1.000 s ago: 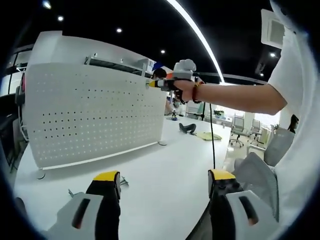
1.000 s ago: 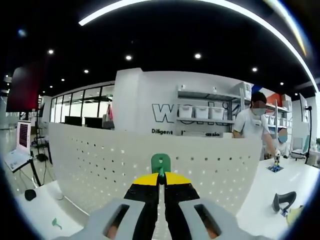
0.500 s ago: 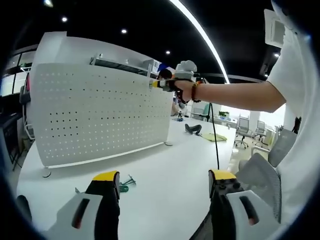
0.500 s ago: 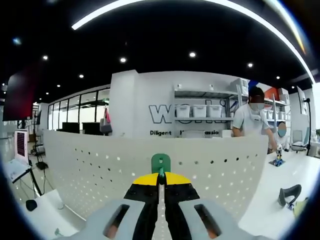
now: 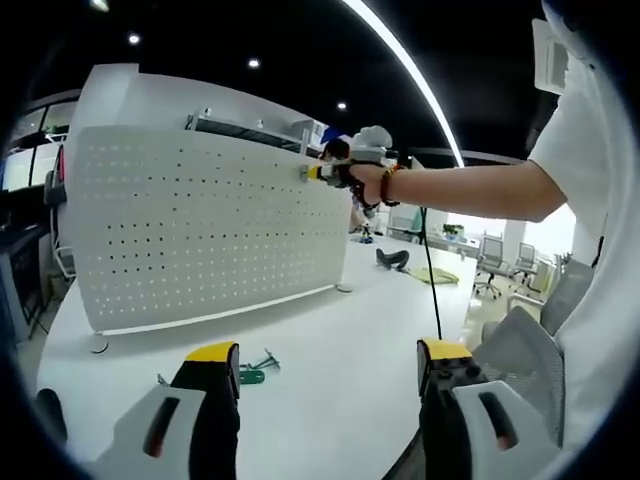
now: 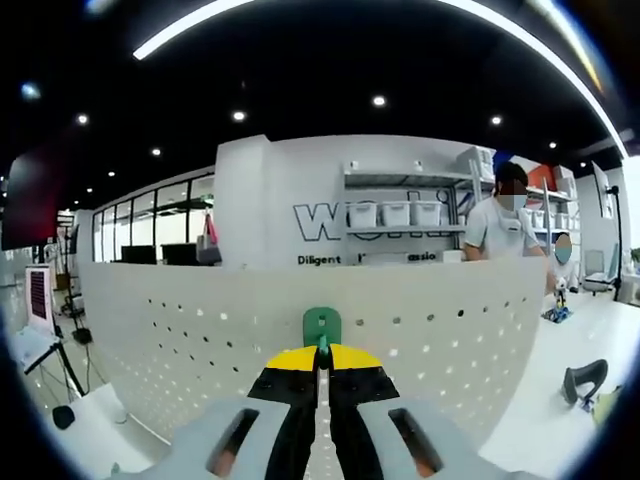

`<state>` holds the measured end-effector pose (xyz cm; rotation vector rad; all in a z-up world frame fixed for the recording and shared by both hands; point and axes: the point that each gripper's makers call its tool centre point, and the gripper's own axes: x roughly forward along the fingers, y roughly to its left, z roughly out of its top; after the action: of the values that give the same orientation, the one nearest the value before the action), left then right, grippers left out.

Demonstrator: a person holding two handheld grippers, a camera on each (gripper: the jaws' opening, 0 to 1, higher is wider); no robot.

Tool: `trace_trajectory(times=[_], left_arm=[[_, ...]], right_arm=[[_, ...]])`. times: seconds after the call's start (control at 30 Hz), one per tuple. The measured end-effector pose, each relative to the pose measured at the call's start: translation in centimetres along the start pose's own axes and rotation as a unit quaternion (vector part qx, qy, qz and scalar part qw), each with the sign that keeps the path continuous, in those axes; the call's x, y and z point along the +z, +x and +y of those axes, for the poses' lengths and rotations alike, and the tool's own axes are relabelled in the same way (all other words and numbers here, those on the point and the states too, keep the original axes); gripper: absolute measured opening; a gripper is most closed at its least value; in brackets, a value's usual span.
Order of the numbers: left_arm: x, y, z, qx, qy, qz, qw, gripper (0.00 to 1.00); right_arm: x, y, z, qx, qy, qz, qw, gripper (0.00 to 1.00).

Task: Insert the hook assembly into the mounting plate slot until the hook locks in place.

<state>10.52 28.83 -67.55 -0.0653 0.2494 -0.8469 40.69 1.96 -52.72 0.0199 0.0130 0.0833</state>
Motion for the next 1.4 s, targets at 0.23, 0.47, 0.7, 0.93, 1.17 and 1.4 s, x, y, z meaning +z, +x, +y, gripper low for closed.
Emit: trace_trajectory(times=[0.23,0.47,0.7,0.93,1.17,1.4], left_arm=[[-0.2,-0.2,0.3,0.006,-0.002,0.001,1.0,0.74],[-0.3,-0.2,0.3,0.005,-0.006,0.002,1.0,0.74],[-0.4,-0.5,0.3,0.006,-0.005,0.007,0.9999,0.74],[0.0,-0.2,0.0,0.003,0.001,0.008,1.0,0.74],[0.3,0.0,-0.7,-0.002,0.001,0.011,0.9999,0.74],[0.5,0.1,-1.2,-0.005,0.006,0.014,0.9999,0.74]], right_arm=[[-0.5,0.5,0.3,0.0,0.007,0.004,1.0,0.01],[-1.0,0.9,0.2,-0.016,0.004,0.008,0.9998,0.01],[-1.0,0.8,0.3,-0.018,-0.007,0.003,0.9998,0.02],[-1.3,0.7,0.5,-0.007,-0.016,0.012,0.9998,0.02],[-1.7,0.1,0.3,-0.006,-0.014,0.02,0.9997,0.07],[-2.0,-0.4,0.3,0.001,-0.009,0.026,0.9996,0.1]])
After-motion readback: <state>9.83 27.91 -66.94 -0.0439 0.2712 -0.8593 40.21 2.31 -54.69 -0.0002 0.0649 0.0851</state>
